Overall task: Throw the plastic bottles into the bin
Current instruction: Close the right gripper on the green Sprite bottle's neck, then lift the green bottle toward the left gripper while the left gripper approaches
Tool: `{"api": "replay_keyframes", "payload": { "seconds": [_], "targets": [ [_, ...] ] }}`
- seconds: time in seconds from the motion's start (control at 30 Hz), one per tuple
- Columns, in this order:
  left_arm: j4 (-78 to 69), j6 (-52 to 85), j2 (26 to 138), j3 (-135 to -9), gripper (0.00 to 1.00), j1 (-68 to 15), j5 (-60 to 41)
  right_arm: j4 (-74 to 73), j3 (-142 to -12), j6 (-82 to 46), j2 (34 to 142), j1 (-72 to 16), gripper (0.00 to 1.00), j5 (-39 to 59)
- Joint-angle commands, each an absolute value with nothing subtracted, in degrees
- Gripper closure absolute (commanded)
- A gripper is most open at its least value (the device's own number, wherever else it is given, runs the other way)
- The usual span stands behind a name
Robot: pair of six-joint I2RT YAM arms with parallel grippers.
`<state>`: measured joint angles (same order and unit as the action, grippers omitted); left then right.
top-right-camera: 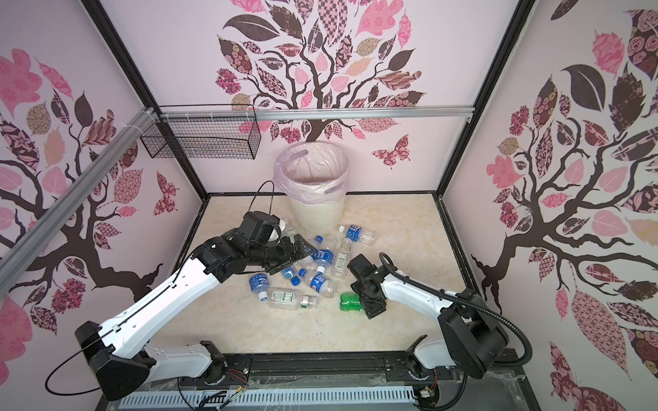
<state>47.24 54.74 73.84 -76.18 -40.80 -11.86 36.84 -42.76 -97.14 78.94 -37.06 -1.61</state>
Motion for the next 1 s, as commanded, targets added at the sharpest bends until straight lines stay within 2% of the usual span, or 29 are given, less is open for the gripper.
{"api": "replay_keyframes", "payload": {
  "seconds": [0.0,0.33,0.5,0.73,0.97],
  "targets": [
    [47.59,53.7,72.02,-74.63,0.03,-40.52,-11.45,37.87,-44.19,-96.91,80.55,-37.4,0.23,-4.77],
    [47.38,53.99,70.36,-73.06,0.03,-40.52,-12.21,36.41,-44.46,-95.88,81.47,-36.84,0.38,-7.99],
    [44.38,53.25,70.9,-72.11,0.03,-40.52,-10.79,35.01,-45.49,-90.42,81.74,-34.28,0.43,-8.32],
    [42.36,49.57,77.45,-76.96,0.03,-40.73,-12.41,35.69,-52.18,-73.27,79.64,-26.11,0.49,-7.06],
    [41.81,44.56,83.47,-82.43,0.03,-41.14,-12.91,36.32,-65.98,-57.83,80.41,-25.65,0.49,-8.06]
  ]
}}
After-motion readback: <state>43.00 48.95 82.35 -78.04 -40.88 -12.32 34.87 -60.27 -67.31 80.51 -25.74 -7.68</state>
